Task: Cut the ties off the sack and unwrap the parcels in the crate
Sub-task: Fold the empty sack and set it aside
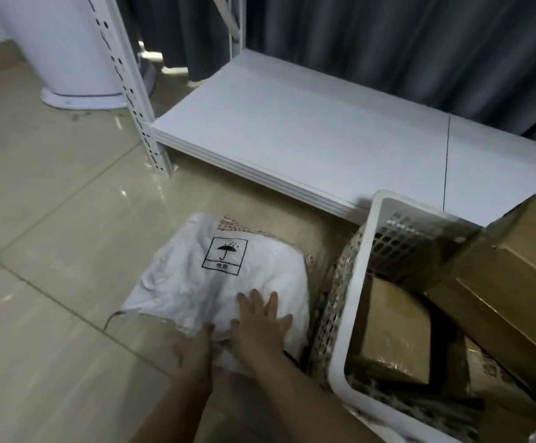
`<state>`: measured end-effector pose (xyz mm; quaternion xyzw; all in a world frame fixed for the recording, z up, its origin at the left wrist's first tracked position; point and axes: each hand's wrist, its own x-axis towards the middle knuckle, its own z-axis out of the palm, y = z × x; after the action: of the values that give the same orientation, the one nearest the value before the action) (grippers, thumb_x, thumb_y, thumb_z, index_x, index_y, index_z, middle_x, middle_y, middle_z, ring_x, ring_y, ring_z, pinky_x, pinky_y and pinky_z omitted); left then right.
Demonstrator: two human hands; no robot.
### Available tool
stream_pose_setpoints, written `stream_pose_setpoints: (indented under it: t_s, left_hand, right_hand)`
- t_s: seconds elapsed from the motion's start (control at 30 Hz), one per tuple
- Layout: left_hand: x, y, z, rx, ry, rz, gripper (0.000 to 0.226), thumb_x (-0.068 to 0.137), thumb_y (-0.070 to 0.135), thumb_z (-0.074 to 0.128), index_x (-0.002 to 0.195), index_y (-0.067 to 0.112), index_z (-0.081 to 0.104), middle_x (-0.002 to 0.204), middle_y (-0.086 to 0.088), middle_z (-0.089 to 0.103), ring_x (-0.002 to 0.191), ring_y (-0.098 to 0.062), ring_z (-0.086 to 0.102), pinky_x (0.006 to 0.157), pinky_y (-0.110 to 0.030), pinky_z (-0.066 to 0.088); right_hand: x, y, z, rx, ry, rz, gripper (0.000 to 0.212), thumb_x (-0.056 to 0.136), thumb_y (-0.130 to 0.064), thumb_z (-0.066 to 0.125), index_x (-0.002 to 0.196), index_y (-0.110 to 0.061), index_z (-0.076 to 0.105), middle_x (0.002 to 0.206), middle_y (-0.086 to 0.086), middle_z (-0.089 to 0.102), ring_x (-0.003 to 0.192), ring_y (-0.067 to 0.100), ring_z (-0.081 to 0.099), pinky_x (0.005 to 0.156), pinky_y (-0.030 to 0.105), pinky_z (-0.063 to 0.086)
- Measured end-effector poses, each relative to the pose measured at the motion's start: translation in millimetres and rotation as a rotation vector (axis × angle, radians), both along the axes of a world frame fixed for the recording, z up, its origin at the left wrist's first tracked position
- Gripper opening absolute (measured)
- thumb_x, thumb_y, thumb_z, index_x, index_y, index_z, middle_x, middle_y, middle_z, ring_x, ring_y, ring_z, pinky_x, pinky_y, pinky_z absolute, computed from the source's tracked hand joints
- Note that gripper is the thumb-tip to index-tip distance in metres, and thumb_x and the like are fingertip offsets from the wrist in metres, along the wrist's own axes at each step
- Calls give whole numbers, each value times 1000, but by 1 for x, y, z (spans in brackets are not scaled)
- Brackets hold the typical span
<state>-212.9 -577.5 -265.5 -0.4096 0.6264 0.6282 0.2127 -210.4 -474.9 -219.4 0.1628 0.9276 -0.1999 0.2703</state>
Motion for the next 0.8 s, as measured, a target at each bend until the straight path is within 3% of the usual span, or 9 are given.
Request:
stream_pose_setpoints:
  t_s: [0.03, 0.1, 0.17, 0.27, 0.4, 0.5, 0.57, 0.7, 0.8]
  left_hand:
    - [1, -4, 5, -266, 82, 48, 64, 84, 32, 60, 134, -4, 44, 126, -26, 55, 110, -39, 55, 84, -46, 52]
    - [-3, -14, 24, -753, 516, -66, 80, 75, 42, 55, 138, -4, 38, 138, -28, 43, 128, -43, 40, 103, -54, 37]
    - [-14, -26, 33, -1164, 943, -502, 77, 71, 37, 54, 139, 3, 40, 141, -27, 42, 130, -42, 38, 106, -55, 31]
    - [-39, -41, 15, -1485, 1152, -1044, 62, 72, 30, 58, 133, 16, 56, 148, -21, 38, 139, -40, 29, 110, -61, 20]
    - [-60, -57, -6, -1323, 640, -1526, 99, 54, 63, 71, 143, 32, 39, 148, -19, 40, 127, -52, 41, 91, -69, 36]
    - [-66, -61, -17, -1247, 454, -1490, 107, 61, 76, 53, 147, 46, -3, 159, -15, 12, 133, -52, 30, 93, -66, 38]
    - [-65, -60, -28, -1144, 343, -1490, 99, 73, 77, 44, 141, 50, -23, 160, -5, -18, 143, -46, 6, 104, -61, 28]
    - [-67, -65, -33, -981, 262, -1557, 96, 79, 73, 46, 135, 52, -31, 156, 1, -30, 145, -42, -8, 110, -58, 24]
    - [-66, -78, -40, -972, 282, -1632, 97, 78, 75, 44, 130, 50, -35, 155, -1, -32, 145, -41, -13, 113, -55, 21]
  right_hand:
    - [3, -2, -6, -9, -19, 8, 54, 102, -36, 26, 151, -33, 4, 161, -5, -9, 145, 31, -18, 112, 62, 1]
    - [9, -5, -17, -30, -4, 14, 53, 101, -37, 27, 151, -36, 9, 161, -6, -8, 146, 30, -15, 113, 57, 6]
    - [11, -10, -20, -79, 63, 19, 46, 102, -36, 28, 147, -39, 20, 161, -5, -2, 147, 29, -8, 113, 53, 12]
    - [11, -10, -21, -57, 142, 60, 40, 102, -33, 30, 141, -42, 34, 160, -3, 8, 146, 28, 2, 112, 51, 16]
    - [11, -7, -33, 70, 191, 71, 49, 86, -32, 60, 133, -40, 49, 157, 0, 25, 145, 30, 19, 108, 61, 24]
    - [18, -15, -53, 197, 181, -104, 73, 52, -43, 83, 121, -26, 66, 135, 7, 57, 124, 32, 54, 86, 61, 47]
    - [28, -25, -63, 175, 200, -133, 73, 59, -43, 74, 127, -19, 62, 139, 10, 54, 129, 33, 48, 90, 61, 45]
    - [44, -23, -84, 110, 114, -120, 71, 73, -52, 39, 135, -21, 52, 144, 9, 48, 132, 31, 34, 89, 63, 44]
    - [45, -9, -95, 7, 44, -7, 75, 86, -57, 28, 152, -23, 17, 159, 4, 0, 147, 31, 8, 109, 61, 24]
